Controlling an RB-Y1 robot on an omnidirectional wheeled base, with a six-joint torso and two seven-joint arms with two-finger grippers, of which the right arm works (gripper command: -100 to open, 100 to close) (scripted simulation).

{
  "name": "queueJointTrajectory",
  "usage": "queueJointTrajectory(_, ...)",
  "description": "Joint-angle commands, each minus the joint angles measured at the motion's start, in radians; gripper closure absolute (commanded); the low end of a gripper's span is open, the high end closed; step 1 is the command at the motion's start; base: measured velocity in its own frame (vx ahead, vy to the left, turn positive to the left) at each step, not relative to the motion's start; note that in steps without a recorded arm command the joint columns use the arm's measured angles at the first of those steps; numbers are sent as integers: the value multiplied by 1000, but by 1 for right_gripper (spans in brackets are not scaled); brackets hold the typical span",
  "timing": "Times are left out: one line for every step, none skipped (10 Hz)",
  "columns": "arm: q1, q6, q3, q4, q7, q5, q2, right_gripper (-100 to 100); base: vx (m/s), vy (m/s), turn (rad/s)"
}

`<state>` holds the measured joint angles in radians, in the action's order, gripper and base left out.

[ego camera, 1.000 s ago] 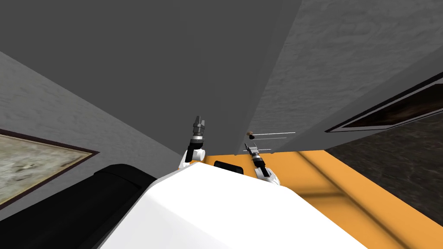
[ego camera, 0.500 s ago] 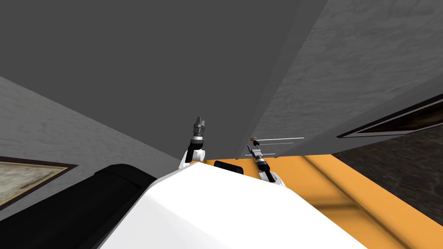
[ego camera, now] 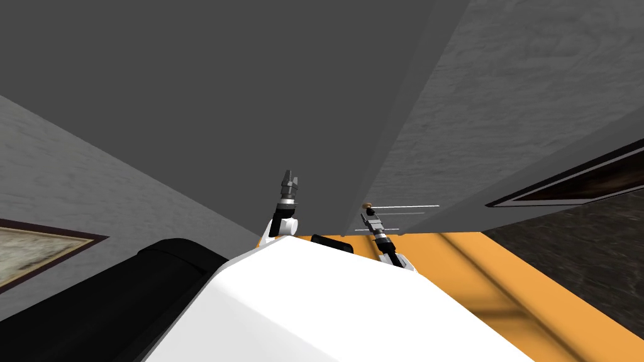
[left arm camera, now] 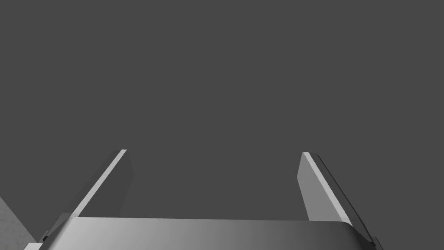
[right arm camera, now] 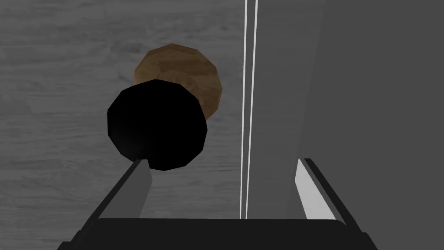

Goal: Pull the door open

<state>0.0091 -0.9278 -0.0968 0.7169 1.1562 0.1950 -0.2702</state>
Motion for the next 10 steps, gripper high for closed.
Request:
queueJointTrajectory(-2, 1, 1, 0, 1, 0, 0, 100, -65, -3, 36)
queueJointTrajectory(-2, 1, 1, 0, 1, 0, 0, 100, -30, -1, 13)
queueJointTrajectory(-2, 1, 1, 0, 1, 0, 0, 100, 0, 0, 0)
queueJointTrajectory(-2, 1, 1, 0, 1, 0, 0, 100, 0, 0, 0)
queueJointTrajectory(-2, 1, 1, 0, 1, 0, 0, 100, 0, 0, 0)
queueJointTrajectory(-2, 1, 1, 0, 1, 0, 0, 100, 0, 0, 0)
queueJointTrajectory(2, -9, 8, -4, -3, -6, -15, -100, -150, 43, 105)
queueJointTrajectory(3, -12, 11, -5, -5, -8, -20, -100, -220, 58, 37)
queueJointTrajectory(5, -19, 16, -8, -7, -11, -29, -100, -182, 17, 10)
queueJointTrajectory(8, -26, 21, -10, -10, -15, -39, -100, -184, -22, 35)
